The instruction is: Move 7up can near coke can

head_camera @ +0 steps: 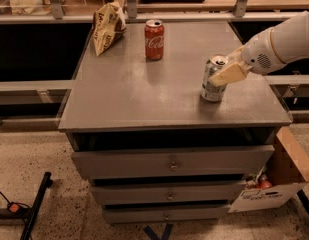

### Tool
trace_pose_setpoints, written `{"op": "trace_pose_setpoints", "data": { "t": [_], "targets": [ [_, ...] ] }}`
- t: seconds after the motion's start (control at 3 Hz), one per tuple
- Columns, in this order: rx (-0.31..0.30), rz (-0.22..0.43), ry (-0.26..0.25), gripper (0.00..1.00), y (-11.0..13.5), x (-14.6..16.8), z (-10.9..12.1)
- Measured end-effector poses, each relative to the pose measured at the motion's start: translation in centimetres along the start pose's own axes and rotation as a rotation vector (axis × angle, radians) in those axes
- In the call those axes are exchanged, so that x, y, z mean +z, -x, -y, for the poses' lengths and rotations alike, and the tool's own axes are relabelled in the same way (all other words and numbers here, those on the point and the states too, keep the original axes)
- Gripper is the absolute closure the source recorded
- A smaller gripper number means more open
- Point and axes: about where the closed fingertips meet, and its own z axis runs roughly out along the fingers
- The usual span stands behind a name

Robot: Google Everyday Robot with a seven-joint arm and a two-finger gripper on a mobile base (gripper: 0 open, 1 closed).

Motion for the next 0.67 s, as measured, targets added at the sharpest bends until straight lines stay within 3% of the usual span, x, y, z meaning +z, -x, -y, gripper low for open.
{"op": "trace_pose_setpoints", "data": {
  "t": [0.33, 0.67],
  "targets": [
    [-0.008, 0.030, 0.010, 1.00, 1.0, 0.4, -0.2],
    [-0.059, 0.047, 0.028, 1.00, 4.0, 1.4, -0.3]
  ]
}}
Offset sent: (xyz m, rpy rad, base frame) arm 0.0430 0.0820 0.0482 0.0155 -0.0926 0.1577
